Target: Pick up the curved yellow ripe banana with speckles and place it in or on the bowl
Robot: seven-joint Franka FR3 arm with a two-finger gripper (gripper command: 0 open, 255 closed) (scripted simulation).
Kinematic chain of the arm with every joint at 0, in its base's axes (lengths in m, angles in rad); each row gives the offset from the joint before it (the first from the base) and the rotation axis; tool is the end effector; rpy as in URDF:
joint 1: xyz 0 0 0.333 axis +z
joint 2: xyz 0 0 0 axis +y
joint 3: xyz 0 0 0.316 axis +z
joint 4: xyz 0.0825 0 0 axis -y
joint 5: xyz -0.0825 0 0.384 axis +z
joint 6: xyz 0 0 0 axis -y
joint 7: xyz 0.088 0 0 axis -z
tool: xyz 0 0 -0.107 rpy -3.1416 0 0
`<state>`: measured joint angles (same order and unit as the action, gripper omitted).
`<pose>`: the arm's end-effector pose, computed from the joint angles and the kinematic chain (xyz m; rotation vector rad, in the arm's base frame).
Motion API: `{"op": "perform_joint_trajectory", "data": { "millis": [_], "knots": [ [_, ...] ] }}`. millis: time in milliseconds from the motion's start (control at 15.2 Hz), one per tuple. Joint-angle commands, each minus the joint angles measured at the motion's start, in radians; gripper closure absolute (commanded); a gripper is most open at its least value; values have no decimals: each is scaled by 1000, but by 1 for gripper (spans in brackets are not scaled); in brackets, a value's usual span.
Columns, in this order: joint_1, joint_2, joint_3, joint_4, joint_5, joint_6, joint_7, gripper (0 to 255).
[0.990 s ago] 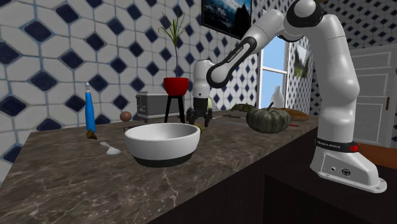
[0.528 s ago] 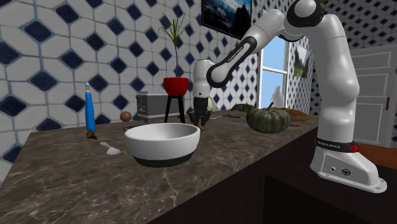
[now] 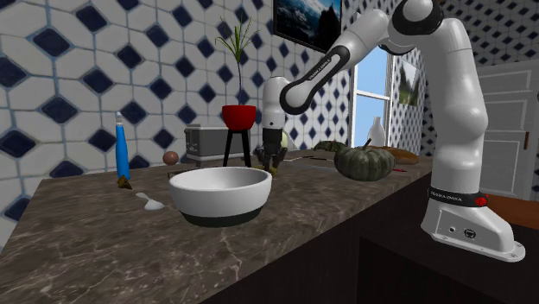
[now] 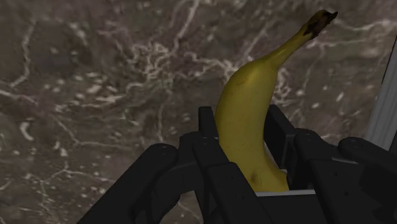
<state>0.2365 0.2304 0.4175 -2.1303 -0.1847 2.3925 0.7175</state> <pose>0.4583 0.3445 0.3140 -3.1313 -0.0879 -0.1053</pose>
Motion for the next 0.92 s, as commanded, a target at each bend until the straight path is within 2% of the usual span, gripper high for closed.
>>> {"op": "perform_joint_trajectory", "data": {
  "millis": [0,858],
  "knots": [
    [-3,-19,5,5,14,-22,-9,255],
    [-17,-121,22,71,85,-178,-61,255]
  ]
}}
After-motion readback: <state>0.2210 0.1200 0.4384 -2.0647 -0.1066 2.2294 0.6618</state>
